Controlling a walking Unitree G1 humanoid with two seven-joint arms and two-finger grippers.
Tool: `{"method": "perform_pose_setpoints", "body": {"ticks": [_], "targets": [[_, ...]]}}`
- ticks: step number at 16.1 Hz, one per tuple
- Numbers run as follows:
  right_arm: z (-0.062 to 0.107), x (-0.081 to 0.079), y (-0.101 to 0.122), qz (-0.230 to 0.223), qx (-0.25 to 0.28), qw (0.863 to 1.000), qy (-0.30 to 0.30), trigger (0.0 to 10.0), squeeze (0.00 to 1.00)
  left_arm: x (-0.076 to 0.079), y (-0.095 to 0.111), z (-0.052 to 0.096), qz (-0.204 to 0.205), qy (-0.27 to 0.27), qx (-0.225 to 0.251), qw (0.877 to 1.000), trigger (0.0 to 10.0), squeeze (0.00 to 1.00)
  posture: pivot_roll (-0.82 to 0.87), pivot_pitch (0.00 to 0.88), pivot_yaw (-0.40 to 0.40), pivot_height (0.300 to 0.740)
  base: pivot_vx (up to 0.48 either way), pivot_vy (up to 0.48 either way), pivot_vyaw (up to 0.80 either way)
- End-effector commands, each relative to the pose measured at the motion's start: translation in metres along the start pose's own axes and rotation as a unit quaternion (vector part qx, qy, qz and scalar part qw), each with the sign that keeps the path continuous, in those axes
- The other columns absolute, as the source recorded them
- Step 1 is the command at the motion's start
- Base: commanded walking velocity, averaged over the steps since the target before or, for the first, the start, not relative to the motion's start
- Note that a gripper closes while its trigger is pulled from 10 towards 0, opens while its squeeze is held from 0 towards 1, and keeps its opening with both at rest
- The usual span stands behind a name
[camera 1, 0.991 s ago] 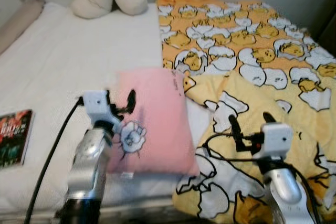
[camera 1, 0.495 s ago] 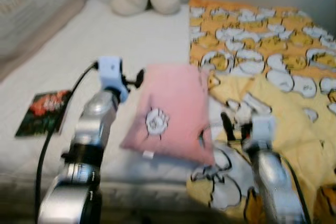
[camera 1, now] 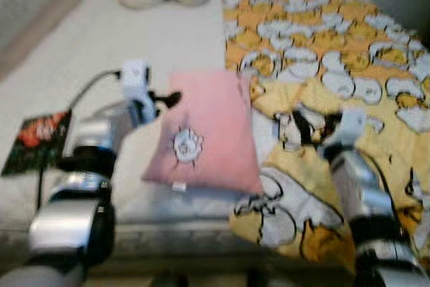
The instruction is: Clean up the room
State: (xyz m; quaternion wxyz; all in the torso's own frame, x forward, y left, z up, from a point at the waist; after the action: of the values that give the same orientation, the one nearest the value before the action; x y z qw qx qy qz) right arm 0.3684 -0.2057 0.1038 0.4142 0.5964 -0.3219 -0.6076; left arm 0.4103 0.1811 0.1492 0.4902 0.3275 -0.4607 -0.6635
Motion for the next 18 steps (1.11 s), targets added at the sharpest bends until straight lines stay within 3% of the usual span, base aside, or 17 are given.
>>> {"method": "perform_pose_setpoints", "body": {"ticks": [1, 4, 5, 7, 9, 11, 12, 15, 18], "targets": [[-0.001, 0.002, -0.009, -0.027, -0.019, 0.999, 0.001, 10.0, 0.00, -0.005, -0.007, 0.003, 0.020, -0.002, -0.010, 1.000, 10.0, 0.00, -0.02, 0.109, 0.003, 0.711, 0.000, 0.000, 0.00], [-0.019, -0.016, -0.013, -0.061, -0.058, 0.996, 0.040, 10.0, 0.00, -0.009, -0.014, 0.008, 0.033, -0.001, -0.027, 0.999, 10.0, 0.00, -0.02, 0.191, -0.032, 0.711, 0.000, 0.000, 0.00], [-0.026, -0.030, -0.018, -0.088, -0.077, 0.992, 0.055, 10.0, 0.00, -0.008, -0.011, 0.013, 0.044, -0.014, -0.027, 0.999, 10.0, 0.00, -0.01, 0.208, -0.041, 0.711, 0.000, 0.000, 0.00], [-0.028, -0.040, -0.023, -0.102, -0.081, 0.989, 0.066, 10.0, 0.00, -0.003, -0.003, 0.021, 0.059, -0.033, -0.017, 0.998, 10.0, 0.00, 0.02, 0.225, -0.054, 0.711, 0.000, 0.000, 0.00], [-0.028, -0.045, -0.031, -0.134, -0.093, 0.984, 0.070, 10.0, 0.00, 0.008, 0.000, 0.021, 0.076, -0.055, -0.017, 0.995, 10.0, 0.00, 0.02, 0.227, -0.057, 0.711, 0.000, 0.000, 0.00], [-0.028, -0.048, -0.047, -0.205, -0.119, 0.970, 0.060, 10.0, 0.00, 0.028, 0.008, 0.020, 0.082, -0.092, -0.012, 0.992, 10.0, 0.00, 0.03, 0.217, -0.055, 0.711, 0.000, 0.000, 0.00], [-0.028, -0.052, -0.053, -0.230, -0.129, 0.962, 0.064, 10.0, 0.00, 0.034, 0.018, 0.027, 0.067, -0.110, -0.003, 0.992, 10.0, 0.00, 0.03, 0.214, -0.050, 0.711, 0.000, 0.000, 0.00], [-0.023, -0.054, -0.062, -0.243, -0.138, 0.958, 0.067, 10.0, 0.00, 0.033, 0.025, 0.054, 0.030, -0.137, -0.008, 0.990, 10.0, 0.00, 0.04, 0.216, -0.043, 0.711, 0.000, 0.000, 0.00], [-0.015, -0.051, -0.079, -0.242, -0.162, 0.955, 0.062, 10.0, 0.00, 0.042, -0.011, 0.055, -0.025, -0.136, -0.070, 0.988, 10.0, 0.00, 0.04, 0.197, -0.034, 0.711, 0.000, 0.000, 0.00]]}}
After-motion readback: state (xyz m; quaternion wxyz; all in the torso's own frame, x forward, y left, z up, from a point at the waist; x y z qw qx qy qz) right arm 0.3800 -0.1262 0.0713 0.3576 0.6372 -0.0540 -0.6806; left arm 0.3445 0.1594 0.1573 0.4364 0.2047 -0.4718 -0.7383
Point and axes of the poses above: a point about 5 cm out from each wrist's last joint towards the gripper, its own z axis pointing back from the gripper into the wrist, its own y axis along the axis of the wrist's last joint, x = y × z, the point moved 3 cm from there along -z, pointing out of the wrist towards the gripper, and after that the axes turned 13 degrees about -z, right-handed, at the moved point
